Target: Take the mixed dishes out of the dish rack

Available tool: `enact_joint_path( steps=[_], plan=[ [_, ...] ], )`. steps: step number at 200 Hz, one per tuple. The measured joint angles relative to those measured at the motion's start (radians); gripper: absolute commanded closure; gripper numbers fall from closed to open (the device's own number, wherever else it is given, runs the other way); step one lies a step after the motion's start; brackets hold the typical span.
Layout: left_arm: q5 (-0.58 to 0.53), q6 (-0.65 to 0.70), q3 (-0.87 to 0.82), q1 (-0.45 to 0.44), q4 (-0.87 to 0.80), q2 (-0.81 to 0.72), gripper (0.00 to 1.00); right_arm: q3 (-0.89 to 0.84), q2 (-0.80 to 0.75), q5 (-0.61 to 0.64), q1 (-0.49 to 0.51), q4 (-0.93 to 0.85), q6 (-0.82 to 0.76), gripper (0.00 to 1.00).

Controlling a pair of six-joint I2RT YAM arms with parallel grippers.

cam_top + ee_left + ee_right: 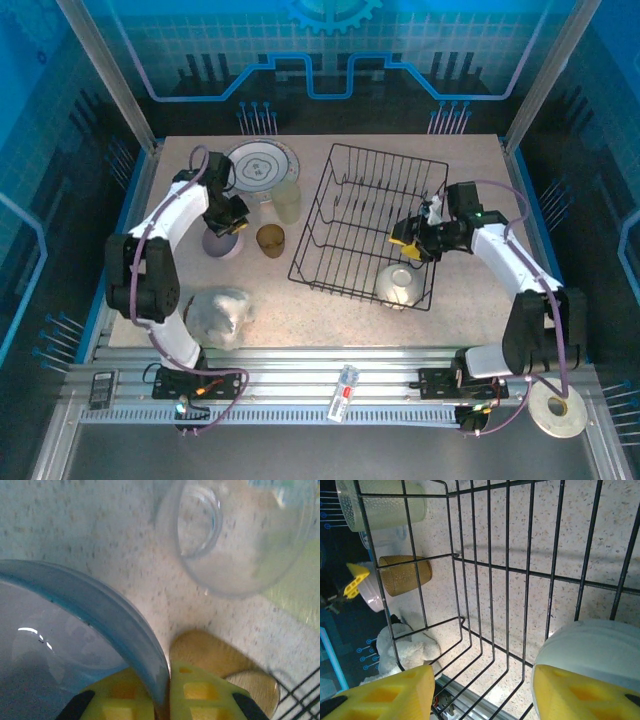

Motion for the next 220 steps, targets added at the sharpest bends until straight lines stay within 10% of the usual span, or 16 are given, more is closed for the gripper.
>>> enact_joint_path(
  steps=[124,220],
  plan=[
    [-0.101,-0.005,0.311,0.035,0.005,0.269,1.00,-0.072,-0.184,0.072,0.005,-0.087,0.034,0.41],
    [-0.141,-0.013,0.129,0.035,0.018,0.142,1.00,-0.139,-0.214,0.098,0.006,-0.076,0.087,0.40]
  ],
)
